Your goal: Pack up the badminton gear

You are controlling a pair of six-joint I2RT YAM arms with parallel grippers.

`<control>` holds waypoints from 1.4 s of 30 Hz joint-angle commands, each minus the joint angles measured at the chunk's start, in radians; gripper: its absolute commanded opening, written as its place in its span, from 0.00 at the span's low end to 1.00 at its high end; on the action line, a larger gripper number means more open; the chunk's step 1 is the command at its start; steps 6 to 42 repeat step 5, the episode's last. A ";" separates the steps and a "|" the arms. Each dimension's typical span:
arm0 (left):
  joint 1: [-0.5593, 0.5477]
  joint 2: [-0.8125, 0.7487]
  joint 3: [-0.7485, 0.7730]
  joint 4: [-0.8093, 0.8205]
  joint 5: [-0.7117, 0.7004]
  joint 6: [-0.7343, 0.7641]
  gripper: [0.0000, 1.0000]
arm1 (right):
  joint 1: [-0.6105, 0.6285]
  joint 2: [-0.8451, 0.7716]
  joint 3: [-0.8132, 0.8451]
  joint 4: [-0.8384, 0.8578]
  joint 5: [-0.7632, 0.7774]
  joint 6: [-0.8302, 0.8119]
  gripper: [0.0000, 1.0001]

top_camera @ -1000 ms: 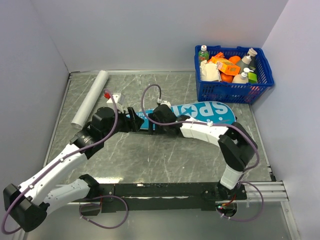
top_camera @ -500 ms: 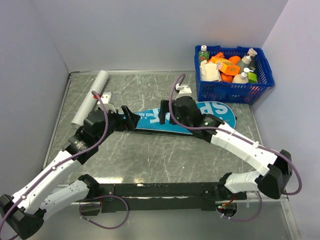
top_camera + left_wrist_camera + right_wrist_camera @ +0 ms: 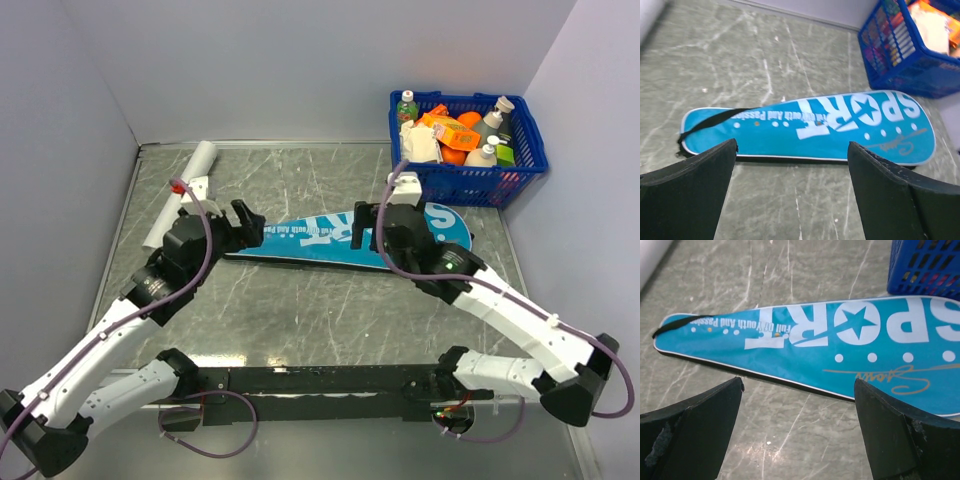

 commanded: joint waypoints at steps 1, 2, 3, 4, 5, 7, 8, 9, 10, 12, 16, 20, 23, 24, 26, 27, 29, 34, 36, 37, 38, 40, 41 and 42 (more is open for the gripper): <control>-0.004 -0.048 0.024 0.005 -0.125 0.016 0.96 | -0.006 -0.096 -0.026 0.043 0.006 -0.084 1.00; -0.004 -0.060 0.021 0.005 -0.139 0.019 0.96 | -0.004 -0.111 -0.055 0.055 -0.006 -0.088 1.00; -0.002 -0.067 0.016 0.004 -0.168 0.027 0.96 | -0.007 -0.119 -0.055 0.052 -0.007 -0.085 1.00; -0.004 -0.068 0.013 0.002 -0.190 0.034 0.97 | -0.007 -0.115 -0.046 0.011 0.004 -0.064 1.00; -0.004 -0.071 0.010 0.014 -0.214 0.039 0.97 | -0.007 -0.108 -0.020 -0.011 0.032 -0.048 1.00; -0.004 -0.071 0.010 0.014 -0.214 0.039 0.97 | -0.007 -0.108 -0.020 -0.011 0.032 -0.048 1.00; -0.004 -0.071 0.010 0.014 -0.214 0.039 0.97 | -0.007 -0.108 -0.020 -0.011 0.032 -0.048 1.00; -0.004 -0.071 0.010 0.014 -0.214 0.039 0.97 | -0.007 -0.108 -0.020 -0.011 0.032 -0.048 1.00; -0.004 -0.071 0.010 0.014 -0.214 0.039 0.97 | -0.007 -0.108 -0.020 -0.011 0.032 -0.048 1.00; -0.004 -0.071 0.010 0.014 -0.214 0.039 0.97 | -0.007 -0.108 -0.020 -0.011 0.032 -0.048 1.00; -0.004 -0.071 0.010 0.014 -0.214 0.039 0.97 | -0.007 -0.108 -0.020 -0.011 0.032 -0.048 1.00; -0.004 -0.071 0.010 0.014 -0.214 0.039 0.97 | -0.007 -0.108 -0.020 -0.011 0.032 -0.048 1.00; -0.004 -0.071 0.010 0.014 -0.214 0.039 0.97 | -0.007 -0.108 -0.020 -0.011 0.032 -0.048 1.00; -0.004 -0.071 0.010 0.014 -0.214 0.039 0.97 | -0.007 -0.108 -0.020 -0.011 0.032 -0.048 1.00; -0.004 -0.071 0.010 0.014 -0.214 0.039 0.97 | -0.007 -0.108 -0.020 -0.011 0.032 -0.048 1.00; -0.004 -0.071 0.010 0.014 -0.214 0.039 0.97 | -0.007 -0.108 -0.020 -0.011 0.032 -0.048 1.00; -0.004 -0.071 0.010 0.014 -0.214 0.039 0.97 | -0.007 -0.108 -0.020 -0.011 0.032 -0.048 1.00; -0.004 -0.071 0.010 0.014 -0.214 0.039 0.97 | -0.007 -0.108 -0.020 -0.011 0.032 -0.048 1.00; -0.004 -0.071 0.010 0.014 -0.214 0.039 0.97 | -0.007 -0.108 -0.020 -0.011 0.032 -0.048 1.00; -0.004 -0.071 0.010 0.014 -0.214 0.039 0.97 | -0.007 -0.108 -0.020 -0.011 0.032 -0.048 1.00; -0.004 -0.071 0.010 0.014 -0.214 0.039 0.97 | -0.007 -0.108 -0.020 -0.011 0.032 -0.048 1.00; -0.004 -0.071 0.010 0.014 -0.214 0.039 0.97 | -0.007 -0.108 -0.020 -0.011 0.032 -0.048 1.00; -0.004 -0.071 0.010 0.014 -0.214 0.039 0.97 | -0.007 -0.108 -0.020 -0.011 0.032 -0.048 1.00; -0.004 -0.071 0.010 0.014 -0.214 0.039 0.97 | -0.007 -0.108 -0.020 -0.011 0.032 -0.048 1.00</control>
